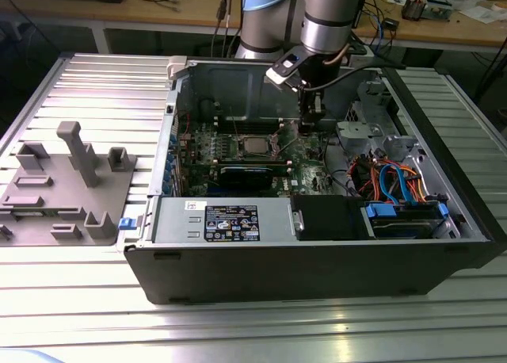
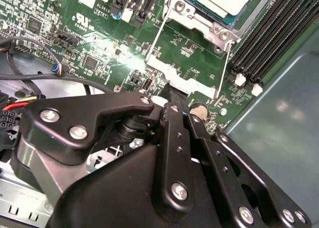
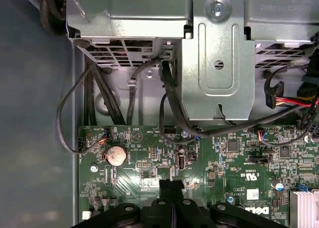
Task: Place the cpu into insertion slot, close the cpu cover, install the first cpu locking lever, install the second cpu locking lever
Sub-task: 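Close the cpu cover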
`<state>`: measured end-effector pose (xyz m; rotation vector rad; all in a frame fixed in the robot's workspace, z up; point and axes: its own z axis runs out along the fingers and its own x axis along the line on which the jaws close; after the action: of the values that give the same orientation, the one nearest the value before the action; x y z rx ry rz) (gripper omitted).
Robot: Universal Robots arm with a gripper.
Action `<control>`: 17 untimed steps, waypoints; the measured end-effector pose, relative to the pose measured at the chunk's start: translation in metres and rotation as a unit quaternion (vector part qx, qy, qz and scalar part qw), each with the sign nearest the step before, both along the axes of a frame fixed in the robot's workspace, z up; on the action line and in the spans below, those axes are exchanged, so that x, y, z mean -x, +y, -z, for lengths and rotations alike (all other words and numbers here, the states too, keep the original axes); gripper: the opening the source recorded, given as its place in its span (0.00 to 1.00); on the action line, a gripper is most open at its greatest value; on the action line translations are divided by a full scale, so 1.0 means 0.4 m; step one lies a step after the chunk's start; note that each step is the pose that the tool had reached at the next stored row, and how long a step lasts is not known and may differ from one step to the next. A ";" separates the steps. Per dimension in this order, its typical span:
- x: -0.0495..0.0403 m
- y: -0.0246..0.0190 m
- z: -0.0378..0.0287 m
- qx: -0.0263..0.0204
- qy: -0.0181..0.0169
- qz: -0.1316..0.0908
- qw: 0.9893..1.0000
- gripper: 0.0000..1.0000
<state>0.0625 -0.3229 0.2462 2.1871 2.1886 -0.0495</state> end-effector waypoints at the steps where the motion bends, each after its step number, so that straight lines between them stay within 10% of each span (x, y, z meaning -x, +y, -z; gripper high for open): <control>1: 0.002 0.000 0.000 0.000 0.000 0.000 1.000 0.11; 17: 0.025 0.000 0.000 0.000 0.000 0.000 1.000 0.11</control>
<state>0.0523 -0.3229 0.2462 2.1874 2.1888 -0.0489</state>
